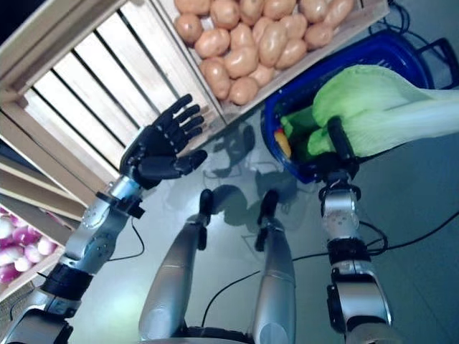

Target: Put vegetables into the basket

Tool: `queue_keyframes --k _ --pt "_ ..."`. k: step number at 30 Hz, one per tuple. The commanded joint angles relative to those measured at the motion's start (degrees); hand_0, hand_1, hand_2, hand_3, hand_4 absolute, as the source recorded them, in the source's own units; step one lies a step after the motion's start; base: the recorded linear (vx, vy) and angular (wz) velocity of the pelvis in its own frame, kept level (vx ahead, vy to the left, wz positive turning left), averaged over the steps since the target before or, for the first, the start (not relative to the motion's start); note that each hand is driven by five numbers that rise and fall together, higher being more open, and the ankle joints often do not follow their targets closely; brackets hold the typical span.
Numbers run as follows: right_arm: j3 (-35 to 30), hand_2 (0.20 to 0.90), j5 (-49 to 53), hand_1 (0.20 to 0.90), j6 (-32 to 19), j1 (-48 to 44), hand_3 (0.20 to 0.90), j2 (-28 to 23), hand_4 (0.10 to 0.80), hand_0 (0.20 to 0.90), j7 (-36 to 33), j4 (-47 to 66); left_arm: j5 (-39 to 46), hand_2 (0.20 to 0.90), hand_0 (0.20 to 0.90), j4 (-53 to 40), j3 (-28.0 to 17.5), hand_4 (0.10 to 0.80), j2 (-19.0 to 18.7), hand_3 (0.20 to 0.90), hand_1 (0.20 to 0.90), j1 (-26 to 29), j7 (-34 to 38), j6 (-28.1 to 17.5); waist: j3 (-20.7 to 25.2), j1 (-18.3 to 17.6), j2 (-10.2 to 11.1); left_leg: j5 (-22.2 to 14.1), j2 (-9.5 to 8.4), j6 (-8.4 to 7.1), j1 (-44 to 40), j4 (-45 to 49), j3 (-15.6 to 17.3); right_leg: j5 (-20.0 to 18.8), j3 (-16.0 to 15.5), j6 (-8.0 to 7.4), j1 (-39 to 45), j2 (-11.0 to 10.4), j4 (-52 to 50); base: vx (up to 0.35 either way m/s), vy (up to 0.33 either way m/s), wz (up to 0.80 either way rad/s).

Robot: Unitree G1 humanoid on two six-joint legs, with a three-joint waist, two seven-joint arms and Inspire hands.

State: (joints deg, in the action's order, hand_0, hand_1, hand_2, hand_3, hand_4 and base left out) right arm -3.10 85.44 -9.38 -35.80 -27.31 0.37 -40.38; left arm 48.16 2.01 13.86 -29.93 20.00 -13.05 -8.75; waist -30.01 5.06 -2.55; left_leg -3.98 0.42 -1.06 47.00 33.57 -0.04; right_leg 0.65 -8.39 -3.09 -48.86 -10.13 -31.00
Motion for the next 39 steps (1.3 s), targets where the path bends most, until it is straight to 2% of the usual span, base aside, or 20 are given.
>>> queue_keyframes --k 1,5,6,8,12,16,19,23,24,25,26,32,33,34,35,36,37,39 --pt "-0.73 0.300 -2.84 0.300 -1.02 -1.83 0.300 -6.26 0.400 0.300 -0.35 3.93 2.70 0.900 0.900 -6.72 -2.03 0.800 -0.48 0.900 0.900 3.55 -0.17 -7.84 0.21 0.17 -1.63 -1.10 -2.43 0.30 1.85 0.50 0.15 4.80 -1.18 -0.74 0.09 -0.14 -8.31 -0.003 0.002 -0.04" --pt "0.38 0.300 -6.76 0.300 2.64 -4.90 0.300 -7.42 0.400 0.300 -3.77 1.30 4.13 0.900 0.900 -6.50 -2.23 0.800 -0.30 0.900 0.900 4.41 1.61 -9.20 0.21 0.57 -1.87 -2.37 -3.10 0.55 6.19 5.05 0.23 5.20 -0.56 -0.23 -3.94 0.09 -12.15 0.001 -0.002 0.00" --pt "0.91 0.300 -7.74 0.300 3.77 -5.32 0.300 -7.65 0.400 0.300 -5.01 0.65 3.73 0.900 0.900 -6.30 -2.26 0.800 -0.16 0.900 0.900 4.44 2.39 -9.44 0.21 0.60 -1.80 -4.25 -3.22 0.38 6.30 6.61 0.02 6.73 0.10 -0.55 -4.06 0.31 -13.69 0.000 0.000 0.00" --pt "2.02 0.300 -8.51 0.300 5.47 -6.93 0.300 -8.54 0.400 0.300 -8.25 -2.51 2.88 0.900 0.900 -5.94 -2.42 0.800 -0.20 0.900 0.900 4.60 3.40 -9.83 0.21 0.93 -1.82 -5.07 -3.20 0.56 8.12 9.10 0.08 7.40 0.58 -0.23 -5.81 0.63 -16.58 0.025 0.020 0.06" --pt "2.97 0.300 -10.11 0.300 6.39 -10.75 0.300 -10.20 0.400 0.300 -12.01 -8.01 3.96 0.900 0.900 -5.62 -2.68 0.800 -1.04 0.900 0.900 5.59 4.55 -9.49 0.21 1.79 -1.92 -5.09 -3.92 0.72 11.59 11.74 -0.18 7.23 0.61 0.14 -8.78 0.93 -18.94 -0.004 -0.017 -0.04" --pt "4.57 0.300 -13.43 0.300 10.08 -12.68 0.300 -10.64 0.400 0.300 -15.61 -9.60 3.82 0.900 0.900 -5.59 -2.46 0.800 -0.77 0.900 0.900 5.95 5.99 -9.27 0.21 2.03 -2.04 -4.88 -3.91 0.53 13.91 12.91 -0.39 6.81 0.62 0.19 -10.92 0.95 -19.96 0.007 -0.004 0.03" --pt "5.89 0.300 -13.29 0.300 9.71 -13.78 0.300 -11.49 0.400 0.300 -15.96 -10.77 3.41 0.900 0.900 -6.58 -2.29 0.800 -0.88 0.900 0.900 5.53 7.01 -8.86 0.21 2.21 -2.11 -4.88 -3.83 0.44 14.01 11.98 -0.51 6.97 0.64 0.17 -10.98 1.37 -19.16 0.026 -0.010 0.02" --pt "5.62 0.300 -12.84 0.300 6.43 -14.32 0.300 -11.85 0.400 0.300 -18.16 -10.85 3.06 0.900 0.900 -6.93 -2.10 0.800 -1.08 0.900 0.900 4.79 7.64 -9.78 0.21 2.55 -1.99 -4.49 -4.28 0.31 13.35 10.59 -1.04 6.56 0.34 0.08 -10.15 2.15 -17.64 0.006 -0.010 -0.01" --pt "5.32 0.300 -12.89 0.300 6.14 -14.60 0.300 -12.07 0.400 0.300 -18.72 -10.80 3.35 0.900 0.900 -6.99 -2.36 0.800 -1.20 0.900 0.900 4.96 7.96 -9.97 0.21 2.58 -2.00 -2.86 -4.19 0.56 14.35 9.92 -0.93 5.09 -0.19 0.52 -10.99 2.10 -16.84 -0.055 0.003 -0.08" --pt "5.19 0.300 -14.09 0.300 5.54 -14.59 0.300 -12.10 0.400 0.300 -19.30 -10.90 3.67 0.900 0.900 -6.93 -2.31 0.800 -1.26 0.900 0.900 4.94 8.19 -10.20 0.21 2.54 -2.00 -2.92 -4.16 0.61 14.23 9.83 -0.96 5.01 -0.26 0.47 -10.88 2.16 -16.72 0.020 0.000 -0.03" --pt "5.29 0.300 -13.96 0.300 5.10 -14.21 0.300 -11.95 0.400 0.300 -19.29 -10.92 3.70 0.900 0.900 -6.82 -2.11 0.800 -1.15 0.900 0.900 4.61 8.08 -10.32 0.21 2.51 -1.98 -4.70 -4.26 0.43 13.05 10.45 -1.12 6.46 0.18 -0.03 -9.85 2.33 -17.39 0.105 -0.005 0.03" --pt "4.38 0.300 -15.30 0.300 3.52 -14.30 0.300 -13.43 0.400 0.300 -22.40 -9.44 3.96 0.900 0.900 -7.87 -2.22 0.800 -2.03 0.900 0.900 3.22 8.56 -10.15 0.21 2.54 -1.94 -5.01 -4.39 0.57 11.15 9.63 -1.18 6.14 -0.35 -0.11 -7.82 2.63 -15.70 0.044 -0.013 0.00" --pt "4.13 0.300 -14.64 0.300 2.85 -14.35 0.300 -13.96 0.400 0.300 -22.71 -9.27 4.29 0.900 0.900 -7.89 -2.60 0.800 -2.34 0.900 0.900 3.06 8.14 -10.19 0.21 2.54 -1.88 -3.44 -4.19 0.75 11.89 8.93 -0.87 4.70 -0.94 0.32 -8.42 2.58 -14.78 -0.031 -0.011 -0.03" --pt "3.89 0.300 -14.47 0.300 2.87 -14.34 0.300 -14.14 0.400 0.300 -22.59 -9.33 4.42 0.900 0.900 -7.90 -2.64 0.800 -2.40 0.900 0.900 2.83 8.04 -10.25 0.21 2.56 -1.87 -3.47 -4.17 0.76 11.69 8.82 -0.90 4.72 -0.95 0.30 -8.22 2.67 -14.67 -0.010 -0.030 -0.03" --pt "3.24 0.418 -14.57 0.418 2.33 -14.12 0.418 -14.62 0.478 0.418 -23.73 -9.01 4.78 0.900 0.900 -8.42 -2.95 0.800 -2.75 0.900 0.900 2.05 7.82 -10.03 0.21 2.56 -1.68 -3.39 -3.91 0.84 11.28 8.35 -0.87 4.58 -1.12 0.23 -7.73 2.80 -14.03 0.126 -0.038 -0.03" --pt "3.28 0.418 -14.41 0.418 2.20 -13.86 0.418 -14.60 0.478 0.418 -23.89 -9.04 4.85 0.900 0.900 -8.46 -2.81 0.800 -2.82 0.900 0.900 1.71 7.85 -9.89 0.21 2.56 -1.60 -4.86 -3.99 0.69 10.13 8.70 -1.12 5.80 -0.68 -0.20 -6.71 2.98 -14.48 0.052 -0.047 -0.03" --pt "3.06 0.420 -14.31 0.420 1.89 -14.12 0.420 -14.75 0.480 0.420 -24.26 -8.93 4.74 0.900 0.900 -8.70 -2.93 0.800 -3.04 0.900 0.900 1.85 7.92 -9.69 0.21 2.61 -1.47 -3.41 -3.81 0.92 11.11 8.21 -0.97 4.50 -1.27 0.25 -7.48 2.89 -13.73 0.036 -0.043 -0.02" --pt "2.71 0.486 -14.07 0.486 2.19 -14.09 0.486 -15.14 0.524 0.486 -24.64 -8.87 5.05 0.900 0.900 -8.79 -3.27 0.800 -3.55 0.900 0.900 1.44 7.33 -9.41 0.21 2.74 -1.15 -3.50 -3.77 1.00 10.78 7.97 -1.19 4.43 -1.51 0.29 -7.09 3.05 -13.35 0.030 -0.052 0.00"
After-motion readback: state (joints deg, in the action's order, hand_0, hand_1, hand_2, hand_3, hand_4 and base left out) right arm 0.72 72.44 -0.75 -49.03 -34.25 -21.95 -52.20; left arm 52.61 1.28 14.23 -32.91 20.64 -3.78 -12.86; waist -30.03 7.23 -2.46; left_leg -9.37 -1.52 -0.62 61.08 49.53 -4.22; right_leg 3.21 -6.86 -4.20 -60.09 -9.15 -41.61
